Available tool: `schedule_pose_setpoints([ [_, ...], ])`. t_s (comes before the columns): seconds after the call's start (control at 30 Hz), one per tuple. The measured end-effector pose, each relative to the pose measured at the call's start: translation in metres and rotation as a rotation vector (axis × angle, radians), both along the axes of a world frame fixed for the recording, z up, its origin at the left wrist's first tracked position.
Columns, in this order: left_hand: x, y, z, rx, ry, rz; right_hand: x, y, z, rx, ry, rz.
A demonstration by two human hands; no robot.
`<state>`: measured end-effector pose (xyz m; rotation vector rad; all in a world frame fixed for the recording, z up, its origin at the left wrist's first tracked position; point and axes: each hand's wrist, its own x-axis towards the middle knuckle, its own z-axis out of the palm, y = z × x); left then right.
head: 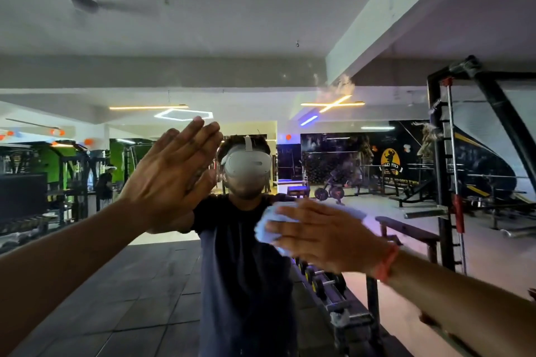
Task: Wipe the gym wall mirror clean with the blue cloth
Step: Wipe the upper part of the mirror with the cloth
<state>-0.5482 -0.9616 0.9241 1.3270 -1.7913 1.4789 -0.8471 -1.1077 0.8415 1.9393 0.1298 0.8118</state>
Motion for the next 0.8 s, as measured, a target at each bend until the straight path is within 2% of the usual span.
schedule_pose_setpoints([
  [0.03, 0.001, 0.000, -0.001, 0.001, -0.004, 0.000, -0.019, -0.012, 0.009, -0.024, -0.007, -0.036],
  [0.07, 0.002, 0.001, -0.001, 0.000, -0.005, -0.001, -0.033, -0.023, 0.025, 0.005, -0.098, -0.057],
  [0.13, 0.002, 0.000, 0.002, -0.004, 0.001, -0.005, -0.046, -0.030, 0.069, 0.151, -0.457, -0.053],
  [0.2, 0.001, -0.001, 0.010, -0.011, 0.014, -0.014, -0.020, -0.017, 0.101, 0.353, -0.854, -0.006],
  [0.23, -0.001, -0.001, 0.015, -0.019, 0.024, -0.022, 0.005, -0.008, 0.102, 0.428, -0.954, 0.033],
  [0.27, -0.002, -0.001, 0.019, -0.026, 0.037, -0.029, 0.030, 0.004, 0.094, 0.451, -0.946, 0.072],
  [0.3, -0.004, -0.002, 0.022, -0.035, 0.050, -0.035, 0.049, 0.015, 0.077, 0.434, -0.814, 0.092],
  [0.33, -0.005, -0.001, 0.023, -0.041, 0.061, -0.038, 0.059, 0.021, 0.055, 0.376, -0.604, 0.088],
  [0.4, -0.004, 0.000, 0.024, -0.045, 0.072, -0.037, 0.037, 0.015, 0.025, 0.140, -0.183, 0.013],
  [0.43, -0.003, 0.001, 0.024, -0.045, 0.069, -0.034, 0.012, 0.005, 0.025, 0.036, -0.059, -0.025],
  [0.47, -0.001, 0.002, 0.024, -0.038, 0.061, -0.029, -0.013, -0.009, 0.033, -0.017, -0.029, -0.065],
  [0.5, 0.000, 0.002, 0.023, -0.021, 0.050, -0.022, -0.037, -0.025, 0.045, -0.012, -0.088, -0.098],
  [0.53, 0.001, 0.002, 0.024, -0.003, 0.034, -0.015, -0.056, -0.038, 0.062, 0.044, -0.227, -0.114],
  [0.6, -0.001, 0.001, 0.032, 0.014, -0.008, -0.008, -0.068, -0.041, 0.097, 0.269, -0.663, -0.084],
  [0.63, -0.004, -0.001, 0.038, 0.009, -0.025, -0.013, -0.055, -0.035, 0.112, 0.406, -0.907, -0.015],
  [0.67, -0.007, -0.002, 0.046, -0.002, -0.031, -0.016, -0.033, -0.026, 0.124, 0.500, -1.071, 0.060],
  [0.7, -0.012, -0.004, 0.056, -0.015, -0.032, -0.013, -0.009, -0.015, 0.131, 0.521, -1.108, 0.099],
  [0.73, -0.016, -0.006, 0.066, -0.025, -0.041, -0.004, 0.011, -0.003, 0.133, 0.473, -1.003, 0.090],
  [0.8, -0.024, -0.010, 0.085, -0.040, -0.072, 0.018, 0.031, 0.010, 0.126, 0.283, -0.644, 0.039],
])
